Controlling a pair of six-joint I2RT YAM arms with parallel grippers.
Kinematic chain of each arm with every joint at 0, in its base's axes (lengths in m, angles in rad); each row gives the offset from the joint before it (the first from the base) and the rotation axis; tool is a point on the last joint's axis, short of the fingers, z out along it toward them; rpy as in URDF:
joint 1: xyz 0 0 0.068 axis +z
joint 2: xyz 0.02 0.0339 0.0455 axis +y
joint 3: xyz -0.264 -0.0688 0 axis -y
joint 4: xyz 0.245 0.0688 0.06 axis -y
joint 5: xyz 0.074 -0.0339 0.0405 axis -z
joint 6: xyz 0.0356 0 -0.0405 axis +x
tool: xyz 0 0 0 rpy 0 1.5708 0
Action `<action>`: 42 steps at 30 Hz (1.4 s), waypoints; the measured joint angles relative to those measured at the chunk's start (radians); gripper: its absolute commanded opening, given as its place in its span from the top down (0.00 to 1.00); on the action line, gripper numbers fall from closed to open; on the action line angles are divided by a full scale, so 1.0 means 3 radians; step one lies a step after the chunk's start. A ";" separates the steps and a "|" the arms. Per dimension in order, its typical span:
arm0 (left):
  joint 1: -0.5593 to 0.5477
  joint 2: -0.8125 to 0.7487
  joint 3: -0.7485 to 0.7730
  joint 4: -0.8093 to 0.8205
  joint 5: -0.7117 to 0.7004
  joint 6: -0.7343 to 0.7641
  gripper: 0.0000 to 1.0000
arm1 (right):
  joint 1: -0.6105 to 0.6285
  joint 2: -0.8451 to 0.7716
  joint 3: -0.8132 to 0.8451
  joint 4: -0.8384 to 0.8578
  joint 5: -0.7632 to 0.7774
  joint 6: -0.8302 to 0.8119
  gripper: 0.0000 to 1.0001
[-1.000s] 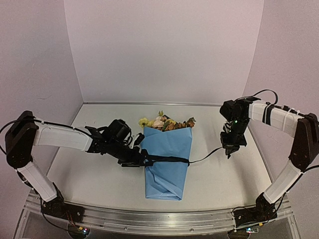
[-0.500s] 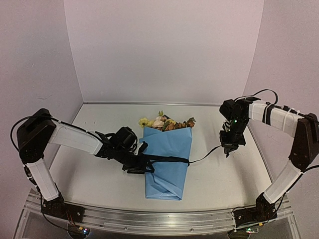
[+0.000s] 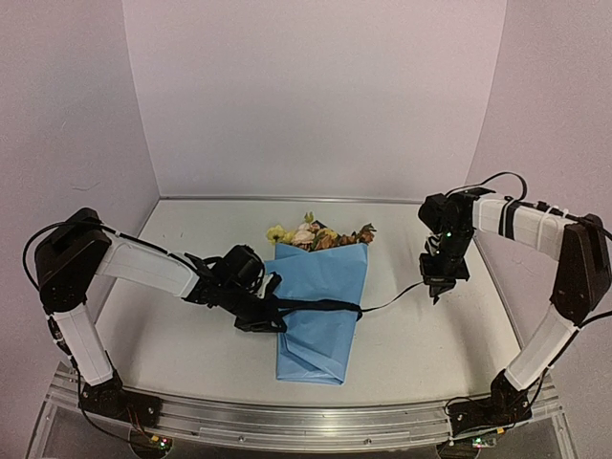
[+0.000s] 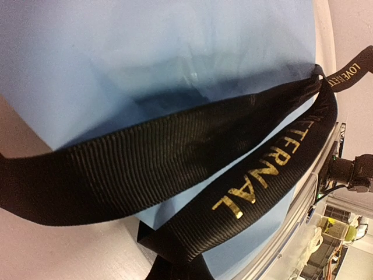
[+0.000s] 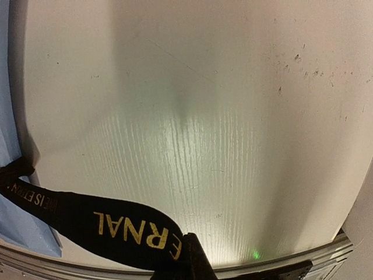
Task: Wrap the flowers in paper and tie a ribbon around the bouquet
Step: Cross the ribbon over the folded bouquet.
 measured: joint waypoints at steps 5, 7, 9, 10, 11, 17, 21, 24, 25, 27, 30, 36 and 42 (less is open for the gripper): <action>0.0000 -0.0001 0.0000 -0.0019 -0.0050 -0.0057 1.00 | -0.0169 0.0038 0.0001 -0.0001 0.0061 -0.0043 1.00; 0.0000 -0.0001 0.0000 -0.0024 -0.0065 -0.0063 1.00 | -0.0252 0.0082 0.0003 -0.0003 0.0077 -0.0050 1.00; 0.0000 0.0000 0.0000 -0.0023 -0.0086 -0.0070 1.00 | -0.0334 0.0139 0.0011 -0.0008 0.0088 -0.0052 1.00; 0.0000 -0.0001 0.0000 -0.0024 -0.0091 -0.0074 1.00 | -0.0375 0.0170 0.0014 -0.0009 0.0094 -0.0055 1.00; 0.0000 -0.0001 0.0000 -0.0023 -0.0103 -0.0080 1.00 | -0.0407 0.0193 0.0016 -0.0011 0.0096 -0.0057 1.00; -0.0009 -0.0001 0.0000 -0.0005 -0.0112 -0.0086 1.00 | -0.0575 0.0300 0.0100 -0.0055 0.0083 -0.0062 1.00; -0.0019 -0.0001 -0.0001 0.0050 -0.0111 -0.0087 1.00 | -0.0642 0.0368 0.0218 -0.0105 0.0074 -0.0072 1.00; -0.0020 -0.0001 0.0000 0.0091 -0.0111 -0.0087 1.00 | -0.0685 0.0441 0.0310 -0.0152 0.0056 -0.0073 1.00; -0.0022 -0.0001 0.0000 0.0099 -0.0111 -0.0087 1.00 | -0.0697 0.0464 0.0338 -0.0164 0.0052 -0.0073 1.00; -0.0022 -0.0001 -0.0001 0.0116 -0.0111 -0.0089 1.00 | -0.0715 0.0515 0.0410 -0.0222 0.0054 -0.0076 1.00; -0.0027 -0.0002 -0.0001 0.0154 -0.0110 -0.0092 1.00 | -0.0739 0.0584 0.0517 -0.0299 0.0054 -0.0077 1.00; -0.0031 -0.0028 -0.0003 0.0167 -0.0111 -0.0134 1.00 | -0.0769 0.0643 0.0604 -0.0385 -0.0029 -0.0045 1.00; -0.0026 -0.0028 -0.0003 0.0110 -0.0131 -0.0140 1.00 | -0.0707 0.0641 0.0555 -0.0401 -0.0122 0.0017 1.00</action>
